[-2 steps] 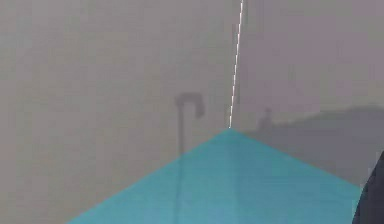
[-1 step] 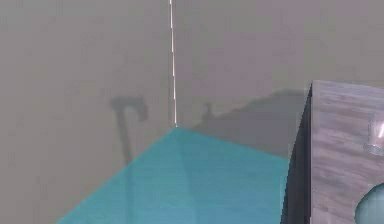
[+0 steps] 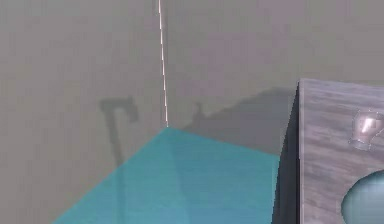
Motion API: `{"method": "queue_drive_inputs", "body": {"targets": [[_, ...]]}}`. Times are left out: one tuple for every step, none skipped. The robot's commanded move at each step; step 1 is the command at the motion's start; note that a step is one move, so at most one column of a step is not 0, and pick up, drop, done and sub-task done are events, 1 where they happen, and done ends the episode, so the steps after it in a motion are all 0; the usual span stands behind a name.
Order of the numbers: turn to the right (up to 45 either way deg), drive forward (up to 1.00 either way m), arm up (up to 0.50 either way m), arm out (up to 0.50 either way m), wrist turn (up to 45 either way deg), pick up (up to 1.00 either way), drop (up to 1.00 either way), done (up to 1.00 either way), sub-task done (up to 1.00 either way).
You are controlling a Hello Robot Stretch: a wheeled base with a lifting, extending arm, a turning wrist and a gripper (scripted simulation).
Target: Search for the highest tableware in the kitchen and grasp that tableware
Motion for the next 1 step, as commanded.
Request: {"method": "queue_drive_inputs", "body": {"targets": [[-45.0,0.0,0.0,0.0,0.0,0.0,0.0,0.0,0.0]]}}
